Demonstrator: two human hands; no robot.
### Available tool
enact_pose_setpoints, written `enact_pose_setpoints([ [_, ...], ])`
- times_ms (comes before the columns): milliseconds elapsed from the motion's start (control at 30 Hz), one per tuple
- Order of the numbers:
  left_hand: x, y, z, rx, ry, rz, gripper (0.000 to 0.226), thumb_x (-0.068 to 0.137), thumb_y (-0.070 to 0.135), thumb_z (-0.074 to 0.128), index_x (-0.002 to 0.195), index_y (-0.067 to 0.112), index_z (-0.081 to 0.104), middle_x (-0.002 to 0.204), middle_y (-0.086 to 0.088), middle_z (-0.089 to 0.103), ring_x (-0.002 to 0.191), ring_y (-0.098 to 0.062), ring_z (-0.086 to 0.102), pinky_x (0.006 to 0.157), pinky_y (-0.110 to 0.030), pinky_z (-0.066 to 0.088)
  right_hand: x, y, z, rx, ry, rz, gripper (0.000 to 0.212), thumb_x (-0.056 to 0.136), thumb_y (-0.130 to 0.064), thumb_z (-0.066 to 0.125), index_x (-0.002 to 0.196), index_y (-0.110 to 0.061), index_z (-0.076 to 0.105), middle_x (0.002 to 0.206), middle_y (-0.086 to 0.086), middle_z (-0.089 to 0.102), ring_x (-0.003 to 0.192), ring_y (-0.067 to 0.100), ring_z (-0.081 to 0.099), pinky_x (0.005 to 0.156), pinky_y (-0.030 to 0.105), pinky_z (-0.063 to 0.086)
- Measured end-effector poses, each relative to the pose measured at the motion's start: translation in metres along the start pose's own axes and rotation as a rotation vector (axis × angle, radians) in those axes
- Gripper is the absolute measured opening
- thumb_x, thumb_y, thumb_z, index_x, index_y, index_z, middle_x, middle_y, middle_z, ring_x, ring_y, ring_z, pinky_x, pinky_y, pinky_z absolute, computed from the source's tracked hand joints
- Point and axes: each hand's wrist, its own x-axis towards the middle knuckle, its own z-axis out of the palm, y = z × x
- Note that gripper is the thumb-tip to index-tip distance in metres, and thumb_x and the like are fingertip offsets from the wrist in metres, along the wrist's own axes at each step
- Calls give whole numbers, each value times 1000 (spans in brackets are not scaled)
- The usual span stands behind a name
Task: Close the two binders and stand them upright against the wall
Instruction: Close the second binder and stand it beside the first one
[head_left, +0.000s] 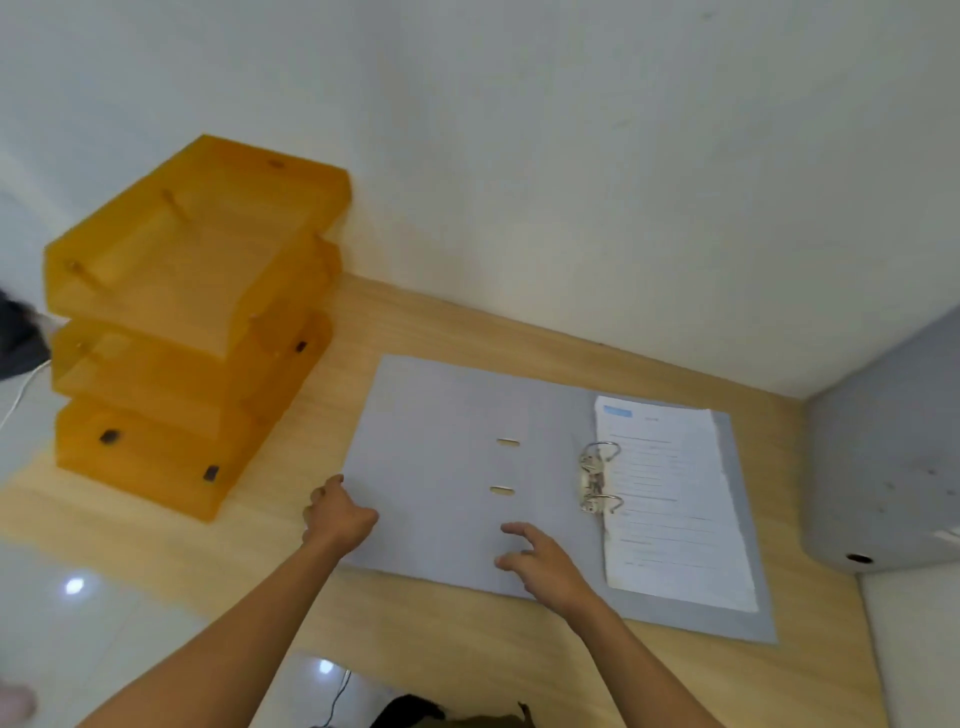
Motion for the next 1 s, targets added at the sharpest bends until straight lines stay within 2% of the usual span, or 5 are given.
enact_pose_setpoints([
  [167,26,-29,-16,-80,-14,-12,91,79,18,78,155,8,29,151,-21,38,136,-43,42,108,-50,43,18,-5,35,-48,2,37,67,99,-56,43,158,-30,25,170,-9,5,156,24,-2,123,45,3],
  [400,52,-21,-49,-288,-233,123,50,83,30,80,125,6,66,116,-6,73,96,-24,70,77,-34,56,26,-17,36,-49,45,45,62,103,-53,34,158,-25,26,170,-6,8,156,17,6,124,42,-4],
  [667,46,34,-113,-374,-403,317,41,90,30,72,126,12,65,112,-4,76,99,-24,74,82,-39,60,33,-104,48,244,-33,-8,66,98,-58,45,154,-27,34,164,-6,29,150,18,28,120,46,30],
  [833,12,74,-120,-559,-656,381,51,94,57,54,128,22,69,121,-7,76,104,-23,76,81,-36,62,25,-182,43,358,19,-166,34,97,-56,49,126,-40,55,124,-23,53,138,19,45,107,45,47],
  [1000,-22,96,-82,-779,-863,374,56,102,60,25,141,35,57,135,-2,68,117,-22,69,84,-34,58,1,-215,16,516,14,-129,63,90,-66,52,144,-35,45,145,-8,40,138,41,42,73,50,64],
])
